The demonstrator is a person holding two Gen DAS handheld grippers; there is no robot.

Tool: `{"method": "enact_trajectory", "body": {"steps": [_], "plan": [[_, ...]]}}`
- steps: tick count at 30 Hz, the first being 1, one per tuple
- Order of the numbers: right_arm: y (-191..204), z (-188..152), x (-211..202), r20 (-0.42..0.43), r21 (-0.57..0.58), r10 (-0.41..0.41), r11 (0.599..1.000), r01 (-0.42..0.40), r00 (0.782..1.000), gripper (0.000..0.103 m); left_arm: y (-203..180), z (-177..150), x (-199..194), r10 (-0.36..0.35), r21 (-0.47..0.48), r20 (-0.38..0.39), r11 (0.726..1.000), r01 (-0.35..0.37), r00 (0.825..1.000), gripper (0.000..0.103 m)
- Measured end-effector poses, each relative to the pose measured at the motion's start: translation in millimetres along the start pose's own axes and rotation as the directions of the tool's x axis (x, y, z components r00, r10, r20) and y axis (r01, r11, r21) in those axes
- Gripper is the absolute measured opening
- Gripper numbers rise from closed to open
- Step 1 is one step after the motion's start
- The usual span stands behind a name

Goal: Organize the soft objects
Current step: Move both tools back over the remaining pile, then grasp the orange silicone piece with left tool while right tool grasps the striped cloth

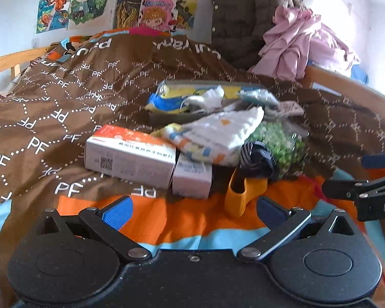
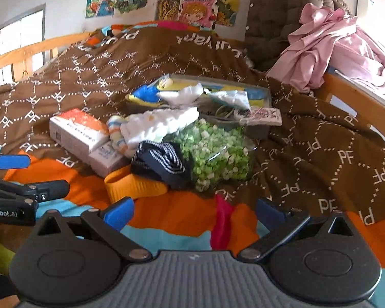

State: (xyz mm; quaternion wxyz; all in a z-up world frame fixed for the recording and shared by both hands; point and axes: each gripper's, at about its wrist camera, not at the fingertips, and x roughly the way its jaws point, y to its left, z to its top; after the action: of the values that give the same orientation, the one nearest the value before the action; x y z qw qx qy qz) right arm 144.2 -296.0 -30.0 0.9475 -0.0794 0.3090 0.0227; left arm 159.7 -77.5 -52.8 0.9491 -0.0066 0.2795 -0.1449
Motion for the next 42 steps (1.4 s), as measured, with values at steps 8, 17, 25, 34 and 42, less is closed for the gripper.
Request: {"method": "enact_trajectory", "body": {"steps": [8,17,25,34,42], "plan": [[-0.5,-3.0,11.7,-0.032,0.002,-0.010,1.000,0.010,0.999,0.103,-3.4,-8.8,11.5,0.016,0.048,-0.037,0.999,-0.015,0.999,0.102],[-9.6,-1.2,21.1,-0.018,0.090,-0.005,0.996,0.006,1.000,0.103,-3.7,-11.9,21.2,0.009,0.057,-0.058,0.998,-0.006,0.998,0.102],[-17.4,-0.7,27.9,0.015,0.195,0.035,0.980,-0.037,0.999,0.103,-10.3,-13.1,34.7,-0.028,0.086,-0.072,0.996,0.034,0.997,0.102],[-10.6,-1.4,38.6,-0.003,0.193,0.036,0.980,-0.035,0.999,0.103,-18.5,-8.0,51.7,-0.059,0.091,-0.074,0.994,0.066,0.995,0.102],[-8.7,0.1,44.5,0.014,0.199,0.022,0.980,-0.024,1.000,0.103,-25.9,-2.5,68.1,-0.093,0.138,-0.047,0.986,0.098,0.995,0.102]]}}
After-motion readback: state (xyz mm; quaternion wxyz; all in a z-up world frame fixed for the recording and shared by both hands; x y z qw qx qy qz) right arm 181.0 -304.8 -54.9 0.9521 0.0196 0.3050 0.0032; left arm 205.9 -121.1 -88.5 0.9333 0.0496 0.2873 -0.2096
